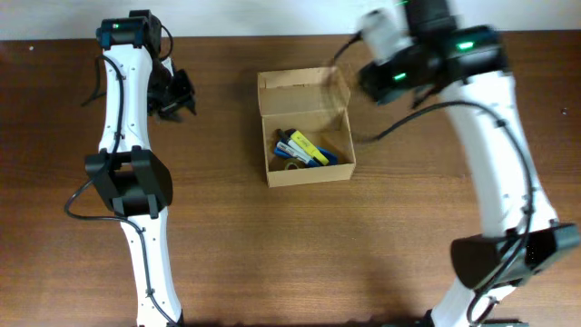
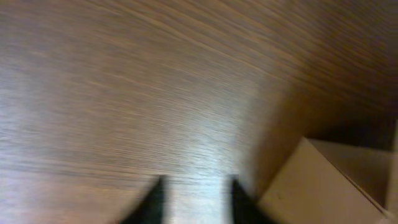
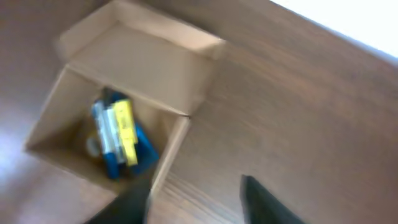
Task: Pack container
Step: 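Move both grippers to the box's back lid flaps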
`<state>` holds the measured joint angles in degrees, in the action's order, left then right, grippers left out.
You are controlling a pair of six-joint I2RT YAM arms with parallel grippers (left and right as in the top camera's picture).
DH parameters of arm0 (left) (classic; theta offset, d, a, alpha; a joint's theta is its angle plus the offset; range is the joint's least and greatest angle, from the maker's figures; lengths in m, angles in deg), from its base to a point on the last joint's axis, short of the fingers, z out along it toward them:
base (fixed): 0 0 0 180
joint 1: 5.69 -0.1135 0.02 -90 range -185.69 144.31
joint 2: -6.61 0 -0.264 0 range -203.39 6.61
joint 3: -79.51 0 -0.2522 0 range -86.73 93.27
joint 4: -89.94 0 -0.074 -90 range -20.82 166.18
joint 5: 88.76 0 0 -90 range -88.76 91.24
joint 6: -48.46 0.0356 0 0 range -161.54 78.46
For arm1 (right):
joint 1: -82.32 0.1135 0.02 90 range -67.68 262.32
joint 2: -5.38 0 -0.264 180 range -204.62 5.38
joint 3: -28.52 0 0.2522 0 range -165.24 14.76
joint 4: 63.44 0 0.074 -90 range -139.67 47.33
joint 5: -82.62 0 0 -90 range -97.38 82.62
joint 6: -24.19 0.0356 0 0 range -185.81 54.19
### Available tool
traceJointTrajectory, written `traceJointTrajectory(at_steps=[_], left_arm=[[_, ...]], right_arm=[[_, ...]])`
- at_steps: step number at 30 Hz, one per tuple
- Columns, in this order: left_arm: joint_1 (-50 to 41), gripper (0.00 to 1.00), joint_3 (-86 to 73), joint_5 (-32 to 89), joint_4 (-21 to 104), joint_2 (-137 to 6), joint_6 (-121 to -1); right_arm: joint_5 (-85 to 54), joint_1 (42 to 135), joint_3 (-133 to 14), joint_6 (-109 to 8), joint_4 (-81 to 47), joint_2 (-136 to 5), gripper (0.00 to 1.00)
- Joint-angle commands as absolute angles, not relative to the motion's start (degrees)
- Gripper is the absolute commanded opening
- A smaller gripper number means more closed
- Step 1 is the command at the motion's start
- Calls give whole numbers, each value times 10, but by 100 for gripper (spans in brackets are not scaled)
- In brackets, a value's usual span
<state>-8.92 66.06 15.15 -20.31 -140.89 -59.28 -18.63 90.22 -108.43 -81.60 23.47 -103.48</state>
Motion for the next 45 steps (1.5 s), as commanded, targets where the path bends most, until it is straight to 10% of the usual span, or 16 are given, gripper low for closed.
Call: traceJointTrajectory(at_steps=[1, 3, 6, 45], left_arm=[[-87, 100, 662, 199, -205, -1396, -589], [-87, 100, 662, 217, -205, -1396, -587], [-87, 3, 662, 241, -194, -1396, -587], [-54, 2, 662, 653, -1, -1558, -617]], right_arm=[[-256, 840, -1085, -717, 233, -1046, 31], [-262, 811, -1085, -696, 232, -1059, 27], [-289, 783, -1085, -685, 231, -1089, 10], [-591, 778, -1085, -574, 160, -1330, 4]])
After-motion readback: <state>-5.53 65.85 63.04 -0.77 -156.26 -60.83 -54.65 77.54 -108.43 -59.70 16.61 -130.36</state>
